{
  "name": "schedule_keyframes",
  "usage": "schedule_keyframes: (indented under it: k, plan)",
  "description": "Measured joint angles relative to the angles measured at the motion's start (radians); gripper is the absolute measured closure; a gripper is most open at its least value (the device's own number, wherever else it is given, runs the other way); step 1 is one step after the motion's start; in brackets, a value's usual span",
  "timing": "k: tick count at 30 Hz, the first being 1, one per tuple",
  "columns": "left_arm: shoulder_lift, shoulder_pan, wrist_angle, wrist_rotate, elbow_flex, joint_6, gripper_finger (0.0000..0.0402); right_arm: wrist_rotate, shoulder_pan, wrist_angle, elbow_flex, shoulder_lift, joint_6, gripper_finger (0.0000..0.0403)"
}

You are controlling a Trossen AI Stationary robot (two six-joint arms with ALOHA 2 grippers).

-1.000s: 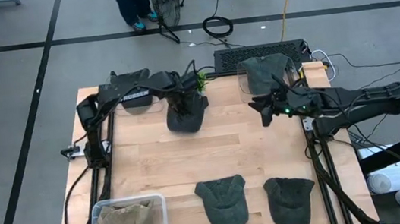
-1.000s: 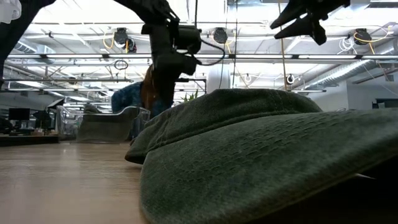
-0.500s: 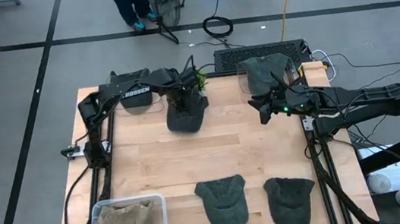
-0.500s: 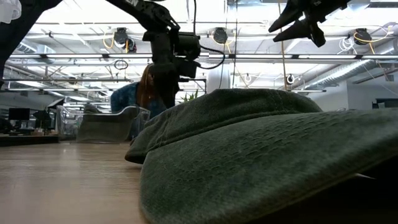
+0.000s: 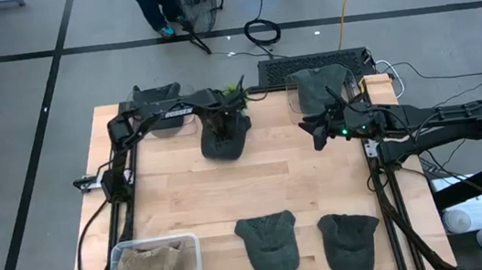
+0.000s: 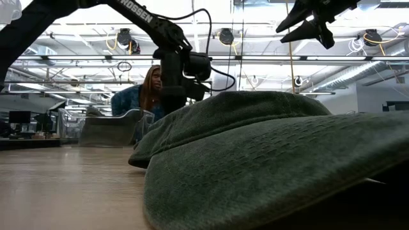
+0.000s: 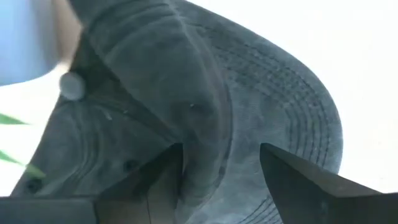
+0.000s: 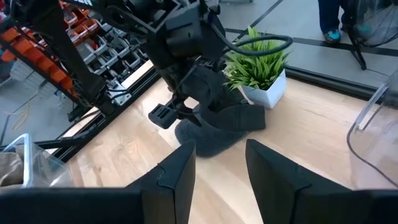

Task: Pick & Place hat
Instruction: Put the top black cap into the left transparent bin

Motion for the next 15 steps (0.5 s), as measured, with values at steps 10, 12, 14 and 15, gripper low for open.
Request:
schedule_keyframes:
  k: [10, 12, 14, 15]
  plan:
    - [0.003, -0.018, 0.057, 0.000, -0.013, -0.012, 0.0179, -0.024, 0.000, 0.001, 0.000, 0.000, 0.000, 0.0273]
    - [0.010, -0.017, 0.061, 0.005, -0.025, -0.024, 0.0179, -0.024, 0.000, 0.001, 0.000, 0.000, 0.000, 0.0273]
    - [0.009, -0.017, 0.059, 0.011, -0.035, -0.048, 0.0179, -0.024, 0.000, 0.001, 0.000, 0.000, 0.000, 0.0273]
    - [0.007, -0.017, 0.059, 0.016, -0.041, -0.053, 0.0179, -0.024, 0.000, 0.001, 0.000, 0.000, 0.000, 0.0273]
